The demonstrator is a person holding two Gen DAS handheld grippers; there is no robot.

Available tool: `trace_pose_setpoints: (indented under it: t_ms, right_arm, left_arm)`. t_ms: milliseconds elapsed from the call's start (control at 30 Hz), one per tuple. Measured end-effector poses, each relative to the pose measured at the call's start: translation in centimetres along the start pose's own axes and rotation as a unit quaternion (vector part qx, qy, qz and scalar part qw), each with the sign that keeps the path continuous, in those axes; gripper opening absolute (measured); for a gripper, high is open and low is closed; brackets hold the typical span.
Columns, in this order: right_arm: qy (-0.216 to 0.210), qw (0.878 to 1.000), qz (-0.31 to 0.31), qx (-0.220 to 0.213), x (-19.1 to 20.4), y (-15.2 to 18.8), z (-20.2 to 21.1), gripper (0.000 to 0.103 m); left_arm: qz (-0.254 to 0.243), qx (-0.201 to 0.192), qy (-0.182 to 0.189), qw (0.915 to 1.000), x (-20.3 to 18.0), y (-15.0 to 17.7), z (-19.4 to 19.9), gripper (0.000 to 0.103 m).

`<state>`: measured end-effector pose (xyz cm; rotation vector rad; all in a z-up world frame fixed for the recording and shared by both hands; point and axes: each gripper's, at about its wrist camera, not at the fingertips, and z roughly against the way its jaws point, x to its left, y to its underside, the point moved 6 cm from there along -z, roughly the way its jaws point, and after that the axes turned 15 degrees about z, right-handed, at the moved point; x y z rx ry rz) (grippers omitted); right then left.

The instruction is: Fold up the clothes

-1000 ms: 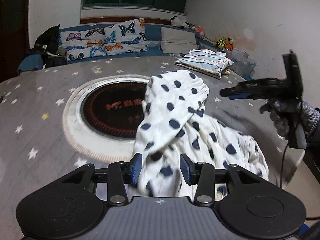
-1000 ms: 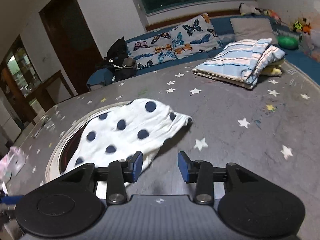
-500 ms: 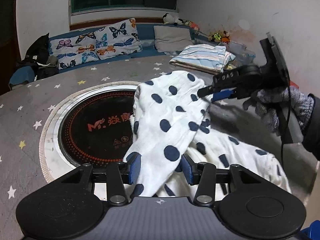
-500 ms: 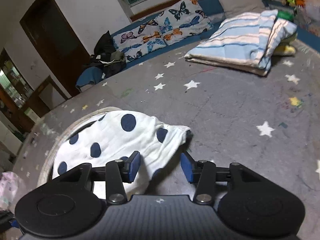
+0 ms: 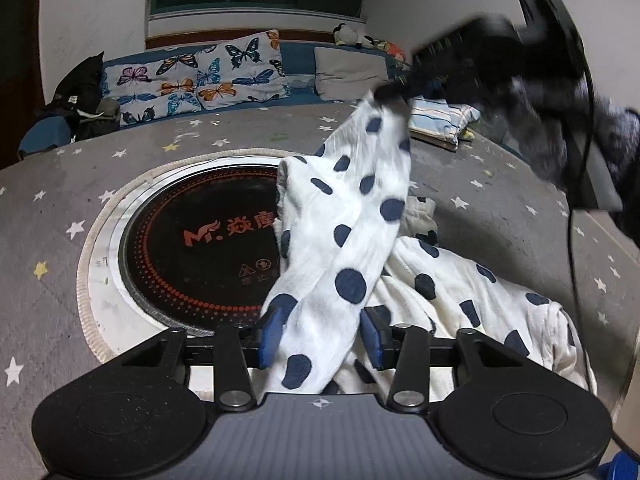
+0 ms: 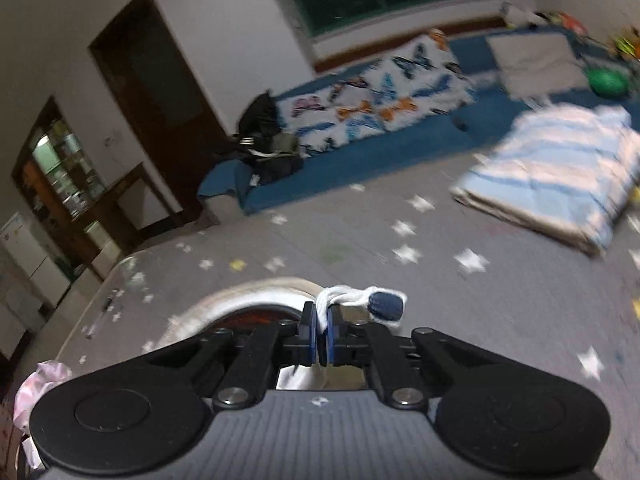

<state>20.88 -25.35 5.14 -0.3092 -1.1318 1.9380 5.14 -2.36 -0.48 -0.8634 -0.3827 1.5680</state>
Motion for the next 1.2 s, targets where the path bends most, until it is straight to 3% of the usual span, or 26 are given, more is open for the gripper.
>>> trace_pose_setpoints:
  t_ms: [167,233,400,567,700,900,1200]
  right_arm:
    - [-0.023,0.998,0.064,-0.008,5.2,-4.1,-1.7,0.004]
    - [-0.033,0.995,0.089,-0.009,7.6,-5.4,-2.8,0.004]
    - [-0.061,0.990,0.128,-0.007,12.9,-7.1,-6.1,0.004]
    - [-0.106,0.985,0.138,-0.001,16.9,-7.4,-7.4,0.014]
    - [-0.117,0.981,0.155,0.004,17.8,-7.3,-6.6,0.025]
    - [-0.074,0.980,0.178,0.043,14.9,-4.9,-4.4,0.035]
    - [0.021,0.977,0.165,0.132,4.9,2.7,-1.6,0.039]
  left_arm:
    - [0.022,0.003,0.006,0.9997,1.1,0.1,0.3,0.017]
    - [0.034,0.002,0.006,0.9994,1.8,0.1,0.5,0.013]
    - [0.065,-0.004,-0.006,0.9978,3.8,0.1,1.5,0.011]
    - [0.094,-0.005,-0.022,0.9953,6.0,0.4,2.4,0.011]
    - [0.108,-0.001,-0.033,0.9936,7.2,1.0,2.9,0.011]
    - [0.108,-0.002,-0.036,0.9935,7.6,1.1,3.4,0.011]
    - [0.112,-0.012,-0.059,0.9919,8.3,1.0,3.8,0.005]
